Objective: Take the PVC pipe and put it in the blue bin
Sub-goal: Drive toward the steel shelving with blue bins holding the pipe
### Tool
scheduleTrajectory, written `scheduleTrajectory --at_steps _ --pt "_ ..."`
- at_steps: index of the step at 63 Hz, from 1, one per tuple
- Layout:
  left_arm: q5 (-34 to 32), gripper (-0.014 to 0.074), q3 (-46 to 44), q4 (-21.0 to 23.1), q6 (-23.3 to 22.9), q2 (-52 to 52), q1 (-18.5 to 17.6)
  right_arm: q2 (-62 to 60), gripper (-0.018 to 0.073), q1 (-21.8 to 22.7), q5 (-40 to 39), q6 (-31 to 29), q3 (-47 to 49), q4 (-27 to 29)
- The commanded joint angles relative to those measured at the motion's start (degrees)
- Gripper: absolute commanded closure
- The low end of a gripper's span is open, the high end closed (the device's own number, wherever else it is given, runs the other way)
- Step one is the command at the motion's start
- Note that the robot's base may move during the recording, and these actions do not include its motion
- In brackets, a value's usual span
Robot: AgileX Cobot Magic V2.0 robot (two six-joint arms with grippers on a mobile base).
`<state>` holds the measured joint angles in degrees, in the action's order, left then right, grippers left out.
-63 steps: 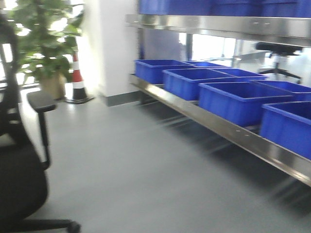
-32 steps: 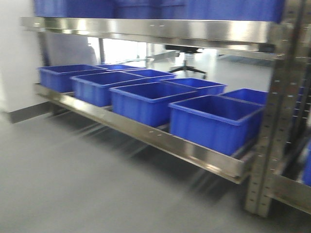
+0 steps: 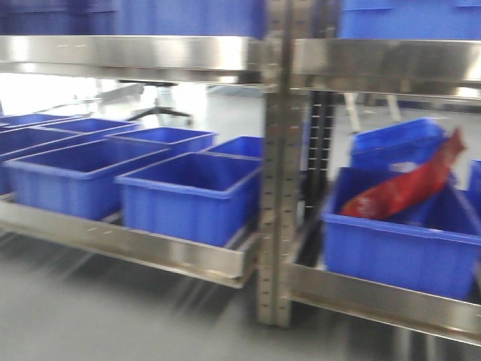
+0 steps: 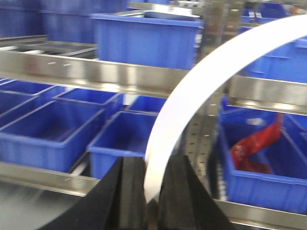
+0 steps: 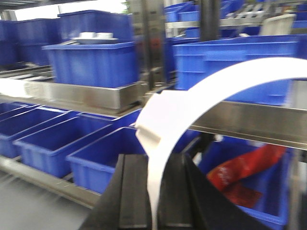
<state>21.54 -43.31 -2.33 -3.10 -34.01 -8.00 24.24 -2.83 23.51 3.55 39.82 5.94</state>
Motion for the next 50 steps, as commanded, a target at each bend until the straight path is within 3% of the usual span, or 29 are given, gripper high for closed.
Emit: scheduleTrajectory --at_steps 1,50 --pt "-1.59 0.0707 -0.08 0.03 0.05 0.38 -0.22 -0.22 0.0721 -0.05 -1.36 -0.20 -0.08 -0.22" --pt "-1.59 0.0707 -0.08 0.03 0.05 0.38 -0.22 -0.22 0.0721 -0.05 -1.36 -0.20 -0.08 -0.22"
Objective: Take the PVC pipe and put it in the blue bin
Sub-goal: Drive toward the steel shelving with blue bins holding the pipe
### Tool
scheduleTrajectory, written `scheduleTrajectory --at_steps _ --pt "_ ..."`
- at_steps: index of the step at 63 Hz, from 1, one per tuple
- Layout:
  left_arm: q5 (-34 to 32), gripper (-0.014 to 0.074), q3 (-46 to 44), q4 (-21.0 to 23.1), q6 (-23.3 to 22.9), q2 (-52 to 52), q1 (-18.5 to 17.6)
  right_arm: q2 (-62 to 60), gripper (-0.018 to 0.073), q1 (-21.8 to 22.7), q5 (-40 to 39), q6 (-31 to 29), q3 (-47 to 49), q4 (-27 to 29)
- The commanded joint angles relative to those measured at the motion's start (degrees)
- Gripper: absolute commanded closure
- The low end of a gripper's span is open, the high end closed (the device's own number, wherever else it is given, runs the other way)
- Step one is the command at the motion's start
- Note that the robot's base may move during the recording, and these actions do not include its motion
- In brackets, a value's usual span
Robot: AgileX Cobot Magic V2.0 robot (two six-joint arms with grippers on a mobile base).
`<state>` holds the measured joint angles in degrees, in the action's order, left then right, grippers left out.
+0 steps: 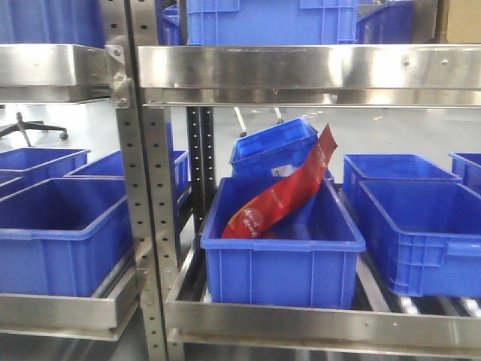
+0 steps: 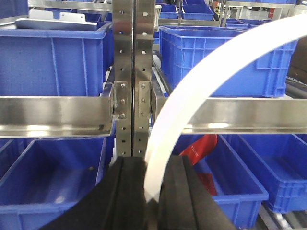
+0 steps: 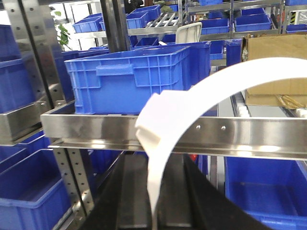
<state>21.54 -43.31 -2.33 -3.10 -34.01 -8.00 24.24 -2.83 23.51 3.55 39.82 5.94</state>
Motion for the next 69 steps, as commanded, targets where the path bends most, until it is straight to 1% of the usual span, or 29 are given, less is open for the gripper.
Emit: scheduleTrajectory --at_steps 1,69 --pt "-1.59 0.0707 -0.08 0.03 0.05 0.38 -0.22 -0.22 0.0721 -0.05 -1.36 -0.20 -0.08 -0.22" --pt "-1.59 0.0707 -0.08 0.03 0.05 0.38 -0.22 -0.22 0.0721 -0.05 -1.36 -0.20 -0.08 -0.22"
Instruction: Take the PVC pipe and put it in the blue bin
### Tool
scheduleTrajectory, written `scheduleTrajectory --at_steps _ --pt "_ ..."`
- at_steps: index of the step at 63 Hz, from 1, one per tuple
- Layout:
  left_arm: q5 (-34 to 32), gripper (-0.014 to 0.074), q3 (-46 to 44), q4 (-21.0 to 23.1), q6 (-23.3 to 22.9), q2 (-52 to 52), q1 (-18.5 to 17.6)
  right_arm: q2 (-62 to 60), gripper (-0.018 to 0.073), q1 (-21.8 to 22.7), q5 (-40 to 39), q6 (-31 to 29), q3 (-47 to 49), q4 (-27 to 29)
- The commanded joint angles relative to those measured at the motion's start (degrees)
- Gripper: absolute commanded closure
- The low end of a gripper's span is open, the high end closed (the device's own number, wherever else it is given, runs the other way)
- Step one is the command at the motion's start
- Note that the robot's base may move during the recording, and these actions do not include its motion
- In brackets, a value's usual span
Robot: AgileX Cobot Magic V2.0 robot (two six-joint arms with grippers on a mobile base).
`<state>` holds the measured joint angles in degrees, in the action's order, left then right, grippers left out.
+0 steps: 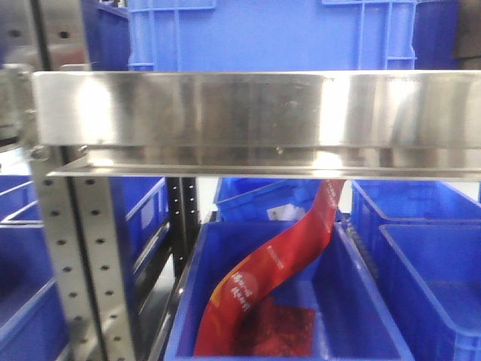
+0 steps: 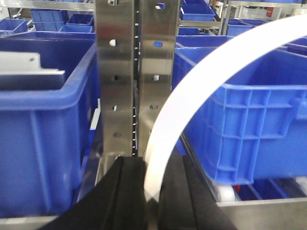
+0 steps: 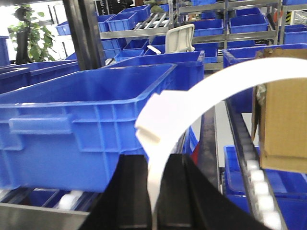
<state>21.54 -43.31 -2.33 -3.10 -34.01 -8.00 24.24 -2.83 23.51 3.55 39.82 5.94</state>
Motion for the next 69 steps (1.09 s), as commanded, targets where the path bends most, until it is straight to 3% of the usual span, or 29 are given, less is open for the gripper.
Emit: scheduleTrajectory --at_steps 1,69 --pt "-1.59 0.0707 -0.08 0.03 0.05 0.38 -0.22 -0.22 0.0721 -0.05 -1.36 -0.20 -0.08 -0.22" --pt "-1.59 0.0707 -0.08 0.03 0.05 0.38 -0.22 -0.22 0.0721 -0.05 -1.36 -0.20 -0.08 -0.22"
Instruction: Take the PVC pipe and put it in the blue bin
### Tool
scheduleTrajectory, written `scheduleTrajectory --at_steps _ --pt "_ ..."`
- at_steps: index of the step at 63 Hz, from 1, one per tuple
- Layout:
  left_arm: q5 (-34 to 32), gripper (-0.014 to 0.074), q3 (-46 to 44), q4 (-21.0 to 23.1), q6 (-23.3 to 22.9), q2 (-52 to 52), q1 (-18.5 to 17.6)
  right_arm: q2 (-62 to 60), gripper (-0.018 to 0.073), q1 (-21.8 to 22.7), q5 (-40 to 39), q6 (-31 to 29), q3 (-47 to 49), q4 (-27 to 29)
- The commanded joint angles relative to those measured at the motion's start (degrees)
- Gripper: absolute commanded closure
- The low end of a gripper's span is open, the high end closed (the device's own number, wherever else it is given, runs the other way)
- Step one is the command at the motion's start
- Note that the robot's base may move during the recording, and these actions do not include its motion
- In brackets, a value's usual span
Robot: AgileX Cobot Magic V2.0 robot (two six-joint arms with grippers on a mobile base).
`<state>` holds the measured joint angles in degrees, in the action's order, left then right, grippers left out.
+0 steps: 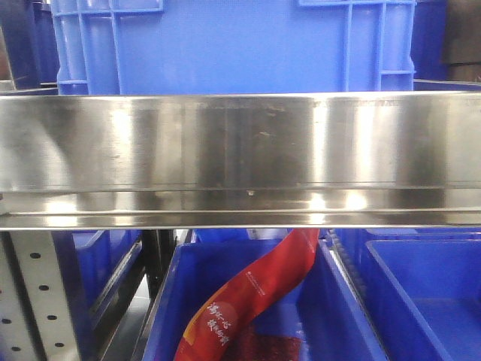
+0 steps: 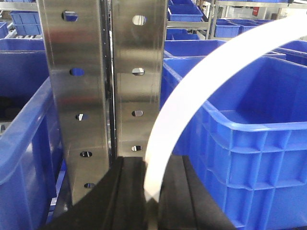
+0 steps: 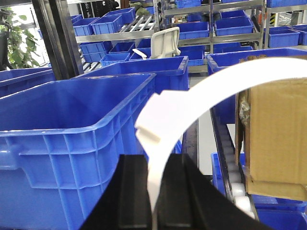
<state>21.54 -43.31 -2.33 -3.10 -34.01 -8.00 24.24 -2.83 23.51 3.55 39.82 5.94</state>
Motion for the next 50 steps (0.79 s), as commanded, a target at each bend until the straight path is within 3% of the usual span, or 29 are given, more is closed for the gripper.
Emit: scheduleTrajectory --at_steps 1,18,50 --pt "-1.59 0.0707 -0.08 0.03 0.05 0.38 -0.22 -0.22 0.0721 -0.05 -1.36 -0.20 -0.08 -0.22" --pt "-1.83 0.0707 -0.08 0.03 0.05 0.38 -0.22 -0.22 0.0721 -0.05 -1.58 -0.20 0.03 -0.22" --pt "-1.17 0.0707 -0.08 -0.08 0.05 0.38 -0.22 -0.22 0.0721 -0.05 -15.55 -0.20 0.57 0.07"
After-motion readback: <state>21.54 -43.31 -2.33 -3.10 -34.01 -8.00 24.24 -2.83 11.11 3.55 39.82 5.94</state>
